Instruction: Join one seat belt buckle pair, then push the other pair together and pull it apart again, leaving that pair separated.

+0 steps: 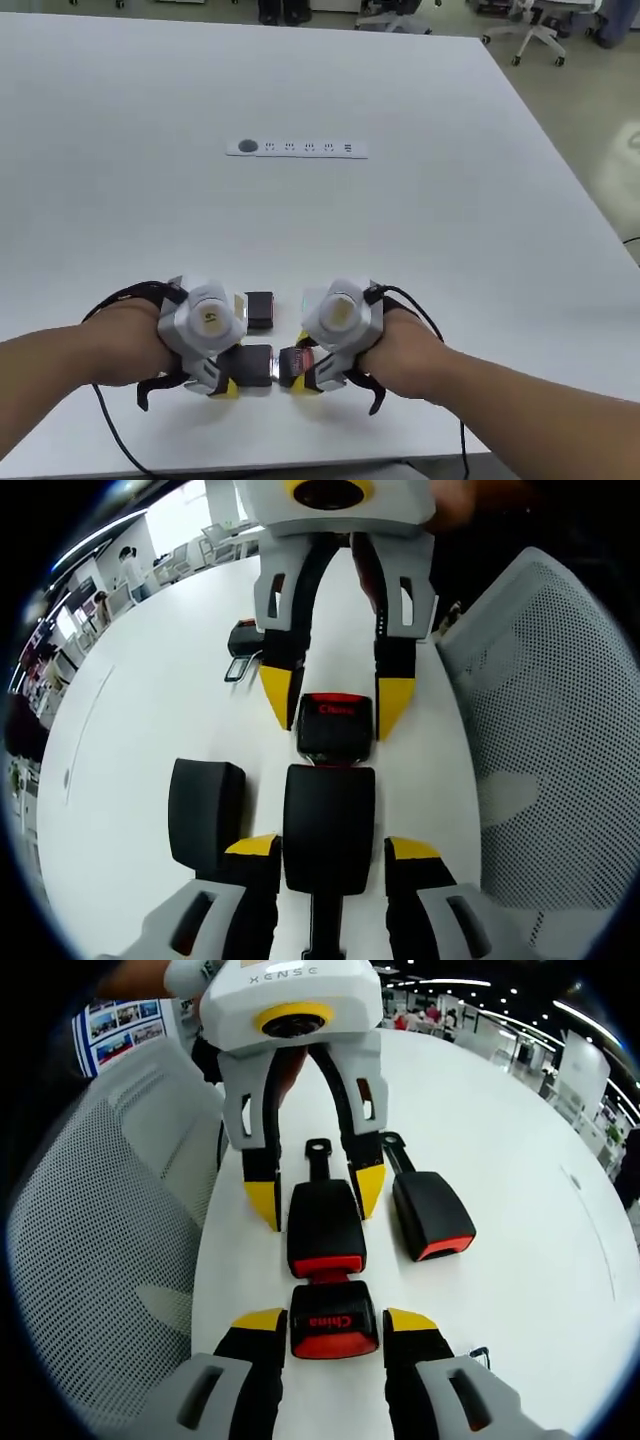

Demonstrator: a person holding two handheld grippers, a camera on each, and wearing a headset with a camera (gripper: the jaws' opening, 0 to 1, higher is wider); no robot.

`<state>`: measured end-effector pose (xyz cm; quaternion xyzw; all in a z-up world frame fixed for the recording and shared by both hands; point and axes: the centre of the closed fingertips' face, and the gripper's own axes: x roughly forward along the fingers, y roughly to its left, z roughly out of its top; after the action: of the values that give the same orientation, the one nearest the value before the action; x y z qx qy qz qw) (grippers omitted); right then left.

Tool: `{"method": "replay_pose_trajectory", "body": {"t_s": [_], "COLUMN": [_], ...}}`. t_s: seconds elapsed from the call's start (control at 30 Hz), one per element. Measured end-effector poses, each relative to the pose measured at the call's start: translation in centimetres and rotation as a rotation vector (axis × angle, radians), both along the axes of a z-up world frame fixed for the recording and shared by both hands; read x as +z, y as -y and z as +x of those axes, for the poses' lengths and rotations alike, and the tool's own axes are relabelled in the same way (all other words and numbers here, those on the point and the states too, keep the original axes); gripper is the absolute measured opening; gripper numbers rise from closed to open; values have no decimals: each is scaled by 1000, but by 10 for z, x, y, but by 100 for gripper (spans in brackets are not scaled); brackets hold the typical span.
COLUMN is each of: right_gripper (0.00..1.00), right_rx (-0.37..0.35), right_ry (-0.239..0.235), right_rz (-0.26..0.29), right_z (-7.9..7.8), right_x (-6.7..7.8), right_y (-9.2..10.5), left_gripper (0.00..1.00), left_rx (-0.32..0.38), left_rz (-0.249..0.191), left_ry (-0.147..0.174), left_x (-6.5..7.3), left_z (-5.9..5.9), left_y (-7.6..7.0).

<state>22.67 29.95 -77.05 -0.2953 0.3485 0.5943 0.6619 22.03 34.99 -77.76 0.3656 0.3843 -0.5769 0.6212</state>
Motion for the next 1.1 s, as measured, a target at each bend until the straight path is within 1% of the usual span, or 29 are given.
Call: {"method": "replay_pose_trajectory", "body": {"t_s": [0.03,0.07,0.1,0.17,0.2,0.27,0.3,0.37,0.47,0.5,0.53,0.57,0.6,0.63,0.67,0.7,0.73,0.77,0.87,0.9,0.93,1.0,1.1], "right_gripper": [37,37,37,38,40,42,42,42,42,42,43,43,43,43,43,43,43,43,41,41,42,41,41], "right_rx": [12,19,20,15,10,0,-2,-3,-22,-29,-39,-45,-53,-57,-63,-63,-61,-66,-71,-81,-81,-79,-86], "right_ry": [19,24,21,28,28,42,46,59,73,74,84,87,89,91,95,104,109,114,126,128,131,133,137], "right_rz": [-3,-4,0,7,13,27,35,44,52,52,48,48,48,47,44,39,35,29,11,-4,-7,-22,-43], "right_z": [1,0,0,4,5,8,10,15,24,27,31,34,39,41,45,49,52,56,63,67,69,73,80], "right_x": [3,4,7,11,13,22,27,32,41,42,45,46,46,47,47,47,47,48,50,47,46,41,37], "right_y": [0,-1,0,2,3,5,7,10,18,21,25,27,32,35,39,44,47,52,64,70,72,81,92], "left_gripper": [45,47,48,51,51,53,53,54,55,56,57,57,57,57,57,57,57,57,59,59,59,59,59], "left_rx": [7,11,19,38,50,52,55,60,77,81,86,89,94,98,99,97,98,102,115,118,120,118,94], "left_rz": [-4,-7,-7,-12,-25,-50,-59,-77,-94,-95,-94,-96,-100,-102,-103,-102,-102,-99,-100,-103,-103,-94,-82], "left_ry": [10,17,26,29,22,33,36,41,51,56,62,65,69,73,76,83,86,89,101,101,98,91,94], "left_x": [2,4,10,14,19,29,32,38,48,52,54,50,52,49,50,52,53,50,49,48,46,45,38], "left_z": [3,4,4,5,5,7,9,12,21,23,28,35,42,49,53,53,56,66,79,82,83,82,88], "left_y": [-2,-3,-2,-3,-2,1,1,4,8,9,10,8,8,7,8,11,11,8,5,4,3,4,1]}}
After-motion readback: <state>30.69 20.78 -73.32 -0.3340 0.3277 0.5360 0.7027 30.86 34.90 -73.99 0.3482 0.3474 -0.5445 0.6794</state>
